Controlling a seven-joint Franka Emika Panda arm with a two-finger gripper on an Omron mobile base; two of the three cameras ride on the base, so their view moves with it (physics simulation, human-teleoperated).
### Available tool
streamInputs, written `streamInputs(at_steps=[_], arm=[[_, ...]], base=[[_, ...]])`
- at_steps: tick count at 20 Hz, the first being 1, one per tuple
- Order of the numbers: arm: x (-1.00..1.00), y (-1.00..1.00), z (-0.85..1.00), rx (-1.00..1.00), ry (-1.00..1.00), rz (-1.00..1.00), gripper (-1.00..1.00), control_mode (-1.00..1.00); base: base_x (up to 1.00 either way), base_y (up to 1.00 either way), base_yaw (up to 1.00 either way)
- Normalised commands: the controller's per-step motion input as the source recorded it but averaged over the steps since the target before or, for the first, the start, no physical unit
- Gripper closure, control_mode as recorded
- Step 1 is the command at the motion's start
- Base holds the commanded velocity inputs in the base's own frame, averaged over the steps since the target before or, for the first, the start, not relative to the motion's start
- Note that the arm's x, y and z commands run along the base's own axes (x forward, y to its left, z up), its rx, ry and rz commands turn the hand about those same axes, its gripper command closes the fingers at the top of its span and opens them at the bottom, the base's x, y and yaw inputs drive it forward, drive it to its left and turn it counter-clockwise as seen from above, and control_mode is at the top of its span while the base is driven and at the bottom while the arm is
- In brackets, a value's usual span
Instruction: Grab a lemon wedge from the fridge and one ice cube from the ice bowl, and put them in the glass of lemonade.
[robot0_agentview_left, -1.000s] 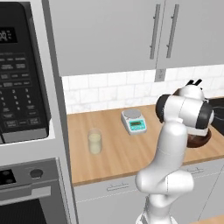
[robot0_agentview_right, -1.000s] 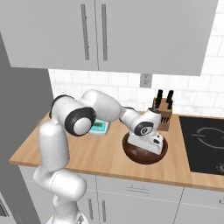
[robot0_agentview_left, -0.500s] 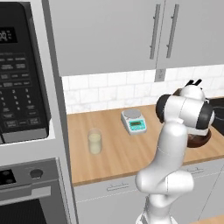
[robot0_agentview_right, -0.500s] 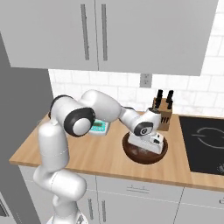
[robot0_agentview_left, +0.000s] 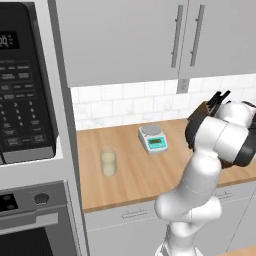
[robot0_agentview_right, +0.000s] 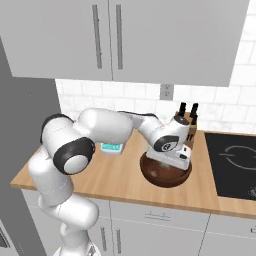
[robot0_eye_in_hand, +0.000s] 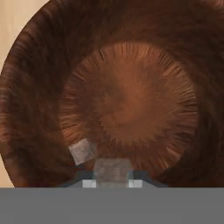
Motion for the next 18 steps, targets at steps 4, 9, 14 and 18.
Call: streamInputs(at_steps=[4, 9, 14, 18], arm=[[-0.67, 0.41, 0.73, 0.0, -0.04, 0.14, 1.0, -1.0], [-0.66, 0.54, 0.73, -0.01, -0.09, 0.15, 1.0, -1.0], [-0.4, 0.92, 0.54, -0.04, -0.01, 0.14, 1.0, -1.0], [-0.28, 0.94, 0.43, 0.0, 0.0, 0.08, 1.0, -1.0]], base=[[0.0, 0.0, 0.0], [0.0, 0.0, 0.0], [0.0, 0.0, 0.0], [0.0, 0.0, 0.0]])
